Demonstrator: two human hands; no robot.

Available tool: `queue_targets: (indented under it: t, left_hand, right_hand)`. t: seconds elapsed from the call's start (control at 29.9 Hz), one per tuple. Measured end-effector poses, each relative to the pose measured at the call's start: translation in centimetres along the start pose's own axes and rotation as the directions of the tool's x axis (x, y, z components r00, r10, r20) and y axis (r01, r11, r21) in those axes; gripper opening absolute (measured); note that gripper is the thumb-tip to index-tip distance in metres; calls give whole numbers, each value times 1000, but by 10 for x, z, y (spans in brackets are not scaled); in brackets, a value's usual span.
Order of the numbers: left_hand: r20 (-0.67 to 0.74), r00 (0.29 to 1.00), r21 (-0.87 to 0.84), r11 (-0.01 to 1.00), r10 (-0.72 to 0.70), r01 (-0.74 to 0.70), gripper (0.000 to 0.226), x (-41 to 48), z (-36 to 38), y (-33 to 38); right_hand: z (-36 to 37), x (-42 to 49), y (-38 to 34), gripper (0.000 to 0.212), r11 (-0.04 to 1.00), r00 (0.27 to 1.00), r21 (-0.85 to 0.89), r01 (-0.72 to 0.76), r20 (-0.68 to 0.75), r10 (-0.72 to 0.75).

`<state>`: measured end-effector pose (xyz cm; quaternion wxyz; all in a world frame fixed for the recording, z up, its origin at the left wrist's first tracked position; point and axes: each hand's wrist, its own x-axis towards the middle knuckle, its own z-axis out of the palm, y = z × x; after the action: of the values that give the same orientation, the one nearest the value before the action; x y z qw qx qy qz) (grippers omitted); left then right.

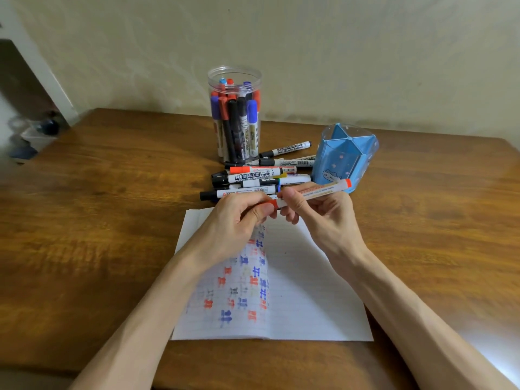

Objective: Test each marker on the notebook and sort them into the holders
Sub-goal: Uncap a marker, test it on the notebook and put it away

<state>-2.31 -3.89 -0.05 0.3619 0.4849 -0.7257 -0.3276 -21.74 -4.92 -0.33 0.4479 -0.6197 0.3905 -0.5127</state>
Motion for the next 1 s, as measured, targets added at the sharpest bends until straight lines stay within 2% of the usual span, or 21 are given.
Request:
queue_targets:
  t: [0.2,0.3,0.4,0.6,0.67,0.8,1.0]
  left_hand:
    - [97,995,-67,997,-34,40,24,0,-3,3]
    - [92,995,-67,997,-33,39,23,0,-2,1]
    - [52,999,37,999,-3,1,19,-1,3,0]
    - [-42,993,253,963,106,-92,50,-4,9,4]
    - [-44,994,329,941,104,-83,49,-3,11,5]
    - [4,998,207,977,55,-54,23,-3,9,3]
    - [133,991,43,999,-18,12,34,-5,-1,3]
  right_hand:
    - [-3,-2,1,21,1000,1000,-1,21,12,-21]
    - [-3,-3,2,21,1000,1000,-5,10,2,-10]
    - [1,-4,4,22,1000,999,14,-14,-30,14]
    - [7,-4,7,26,998,997,23,-65,-48,66]
    - [5,-2,6,29,997,996,15,-76,-41,77]
    - [0,-1,6,31,997,997,27,-71,3,71]
    - [0,-5,7,28,998,998,37,-44,46,43]
